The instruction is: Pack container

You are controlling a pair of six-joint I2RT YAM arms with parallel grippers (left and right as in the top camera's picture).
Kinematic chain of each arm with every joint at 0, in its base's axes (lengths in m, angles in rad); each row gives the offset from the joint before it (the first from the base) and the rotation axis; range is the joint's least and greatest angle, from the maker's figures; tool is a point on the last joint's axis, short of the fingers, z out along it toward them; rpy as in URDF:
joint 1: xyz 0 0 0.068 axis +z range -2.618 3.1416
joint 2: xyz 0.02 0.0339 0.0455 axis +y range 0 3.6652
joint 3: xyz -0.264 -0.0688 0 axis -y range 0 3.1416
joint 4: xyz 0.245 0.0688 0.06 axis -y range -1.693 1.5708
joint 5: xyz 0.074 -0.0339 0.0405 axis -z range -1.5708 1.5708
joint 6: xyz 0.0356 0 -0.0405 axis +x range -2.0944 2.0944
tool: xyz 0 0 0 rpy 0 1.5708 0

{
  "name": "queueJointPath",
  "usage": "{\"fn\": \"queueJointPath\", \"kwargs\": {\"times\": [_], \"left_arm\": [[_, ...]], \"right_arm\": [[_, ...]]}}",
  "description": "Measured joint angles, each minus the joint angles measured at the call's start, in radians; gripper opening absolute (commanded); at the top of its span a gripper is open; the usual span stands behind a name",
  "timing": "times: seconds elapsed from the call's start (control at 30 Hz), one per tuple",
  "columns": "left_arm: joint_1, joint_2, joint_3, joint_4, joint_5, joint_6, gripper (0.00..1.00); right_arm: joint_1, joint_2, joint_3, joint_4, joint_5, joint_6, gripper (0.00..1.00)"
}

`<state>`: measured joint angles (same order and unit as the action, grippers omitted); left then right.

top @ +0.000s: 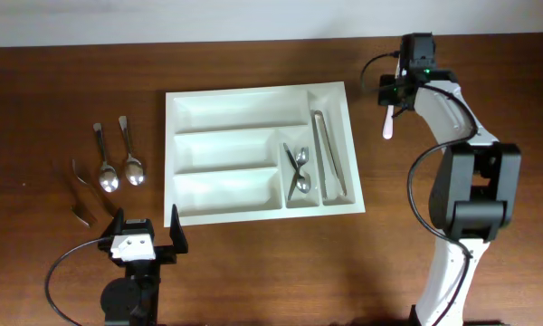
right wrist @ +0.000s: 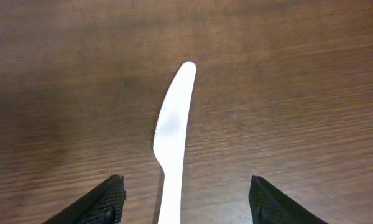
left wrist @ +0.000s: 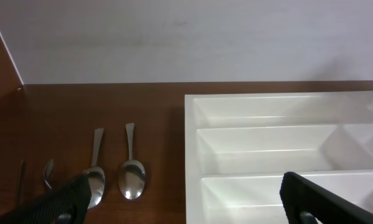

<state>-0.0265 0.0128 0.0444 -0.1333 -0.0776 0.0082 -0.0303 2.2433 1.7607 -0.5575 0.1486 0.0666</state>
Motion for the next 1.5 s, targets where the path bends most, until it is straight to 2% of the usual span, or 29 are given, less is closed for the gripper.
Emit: {"fn": "queueJointPath", "kwargs": {"times": [0.3,0.37,0.5,0.53,0.67,0.7,0.73,0.77,0.9,1.17,1.5], "left_arm": [[0.0,0.0,0.0,0.0,0.0,0.0,0.99],[0.0,0.0,0.0,0.0,0.0,0.0,0.99],[0.0,0.0,0.0,0.0,0.0,0.0,0.99],[0.0,0.0,0.0,0.0,0.0,0.0,0.99],[0.0,0.0,0.0,0.0,0.0,0.0,0.99],[0.0,0.0,0.0,0.0,0.0,0.0,0.99],[0.0,0.0,0.0,0.0,0.0,0.0,0.99],[0.0,0.0,0.0,0.0,0.0,0.0,0.99],[0.0,0.0,0.0,0.0,0.0,0.0,0.99],[0.0,0.0,0.0,0.0,0.0,0.0,0.99],[0.0,0.0,0.0,0.0,0.0,0.0,0.99]], "right_arm": [[0.0,0.08,0.002,0.006,-0.01,0.001,0.63],[0.0,0.08,0.003,0.002,-0.011,0.006,0.54],[0.001,0.081,0.009,-0.035,-0.024,0.032,0.26],[0.001,0.081,0.01,-0.046,-0.029,0.038,0.23],[0.001,0.081,0.021,-0.1,-0.042,0.063,0.21],[0.001,0.081,0.023,-0.109,-0.042,0.065,0.18],[0.001,0.081,0.026,-0.121,-0.042,0.066,0.09],[0.001,0.081,0.03,-0.145,-0.044,0.068,0.07],[0.0,0.077,0.039,-0.206,-0.044,0.069,0.04],[0.0,0.061,0.037,-0.307,-0.044,0.069,0.04],[-0.002,0.006,0.02,-0.351,-0.044,0.068,0.04]]}}
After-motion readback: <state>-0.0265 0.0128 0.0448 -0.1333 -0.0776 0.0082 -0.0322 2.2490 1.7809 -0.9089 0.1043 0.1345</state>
